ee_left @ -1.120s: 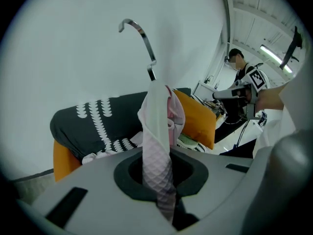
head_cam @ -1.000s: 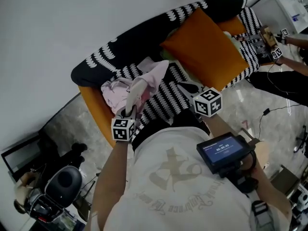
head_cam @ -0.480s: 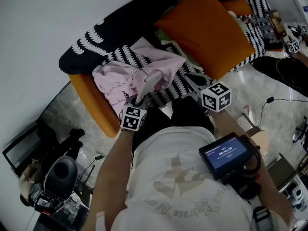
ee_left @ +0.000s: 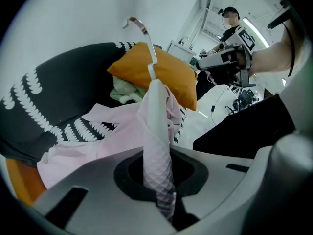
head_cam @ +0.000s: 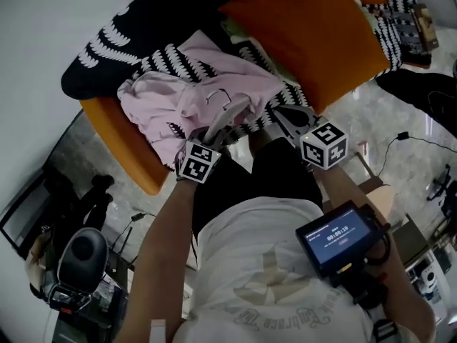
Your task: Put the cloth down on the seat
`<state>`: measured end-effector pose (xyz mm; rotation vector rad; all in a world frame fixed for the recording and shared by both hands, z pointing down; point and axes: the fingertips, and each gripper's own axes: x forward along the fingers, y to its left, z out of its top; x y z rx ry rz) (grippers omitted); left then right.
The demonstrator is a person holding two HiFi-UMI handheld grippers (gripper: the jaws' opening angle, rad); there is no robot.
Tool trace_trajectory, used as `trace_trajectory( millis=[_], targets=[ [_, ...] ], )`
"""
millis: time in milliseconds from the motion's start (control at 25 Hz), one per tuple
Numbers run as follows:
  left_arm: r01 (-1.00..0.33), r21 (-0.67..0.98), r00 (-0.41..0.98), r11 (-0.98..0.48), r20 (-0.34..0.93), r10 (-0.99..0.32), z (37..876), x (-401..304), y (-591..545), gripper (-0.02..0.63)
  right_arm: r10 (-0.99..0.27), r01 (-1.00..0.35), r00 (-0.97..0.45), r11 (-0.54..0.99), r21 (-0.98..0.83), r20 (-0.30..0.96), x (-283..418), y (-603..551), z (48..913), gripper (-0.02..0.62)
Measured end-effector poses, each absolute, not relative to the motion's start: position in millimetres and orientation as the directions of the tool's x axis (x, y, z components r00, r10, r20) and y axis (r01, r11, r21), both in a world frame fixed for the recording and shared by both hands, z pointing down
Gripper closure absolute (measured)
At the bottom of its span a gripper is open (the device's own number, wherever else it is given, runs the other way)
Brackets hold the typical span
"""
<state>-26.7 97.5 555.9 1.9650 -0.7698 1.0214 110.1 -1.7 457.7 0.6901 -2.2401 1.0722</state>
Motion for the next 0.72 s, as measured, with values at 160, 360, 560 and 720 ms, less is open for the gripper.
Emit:
trace_trajectory(
  millis=[160,360,560,720],
  targets=[
    [-0.75,0.372,0.5,-0.547,0.86,-0.101,578.7,-28.0,104.9,0.565,-0.178,-0.632,-0.722,0.561,-0.534,0.669,104.2,3.4,473.3,0.58],
    [-0.738,0.387,0.524,-0.552,0.845,-0.107,605.9,-22.2,82.5,0.565,-0.159,-0.617,-0.73,0.572,-0.541,0.665,107.9,-9.8,492.8,0.58],
    [-0.742,0.397,0.52,-0.541,0.85,-0.09,629.5,-32.2,80.2,0.565,-0.111,-0.594,-0.742,0.566,-0.572,0.661,99.1,1.7,513.7,0.58],
    [-0.734,0.391,0.523,-0.556,0.847,-0.096,645.8,-29.0,65.0,0.565,-0.113,-0.591,-0.746,0.566,-0.575,0.656,98.1,-3.0,534.3,0.58]
  ],
)
